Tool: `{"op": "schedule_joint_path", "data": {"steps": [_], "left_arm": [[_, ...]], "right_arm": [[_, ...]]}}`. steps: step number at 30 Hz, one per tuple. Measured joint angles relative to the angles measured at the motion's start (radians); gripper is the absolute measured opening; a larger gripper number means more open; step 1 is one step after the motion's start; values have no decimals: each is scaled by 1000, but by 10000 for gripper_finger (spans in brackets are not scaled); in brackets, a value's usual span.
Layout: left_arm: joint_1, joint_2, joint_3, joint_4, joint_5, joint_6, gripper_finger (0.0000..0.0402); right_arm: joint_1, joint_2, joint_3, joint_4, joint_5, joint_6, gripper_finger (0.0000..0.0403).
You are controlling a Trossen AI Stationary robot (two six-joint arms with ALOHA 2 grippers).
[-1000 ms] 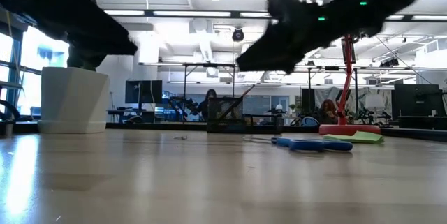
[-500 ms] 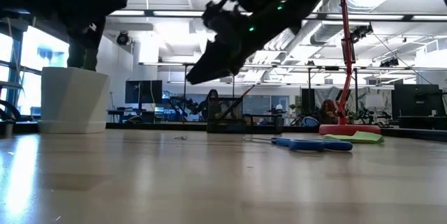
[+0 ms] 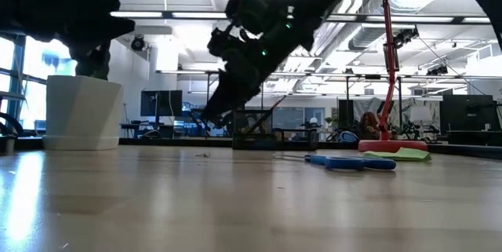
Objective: Pick and place office supplies into organizer
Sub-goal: Put the yellow binder clip into the bottom left section of the desk organizer
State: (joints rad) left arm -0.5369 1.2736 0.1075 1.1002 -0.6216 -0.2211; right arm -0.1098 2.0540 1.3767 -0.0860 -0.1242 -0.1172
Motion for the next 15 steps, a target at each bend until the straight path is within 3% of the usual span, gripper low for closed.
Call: {"op": "schedule_joint_path", "data": {"steps": [8,15], "left_arm": [[0,0,-11,3,0,-3,145],[0,0,-10,-16,6,-24,145]], "right_arm": [[-9,117,201,-271,-4,-67,119],[-9,180,262,-280,-4,-75,150]]}}
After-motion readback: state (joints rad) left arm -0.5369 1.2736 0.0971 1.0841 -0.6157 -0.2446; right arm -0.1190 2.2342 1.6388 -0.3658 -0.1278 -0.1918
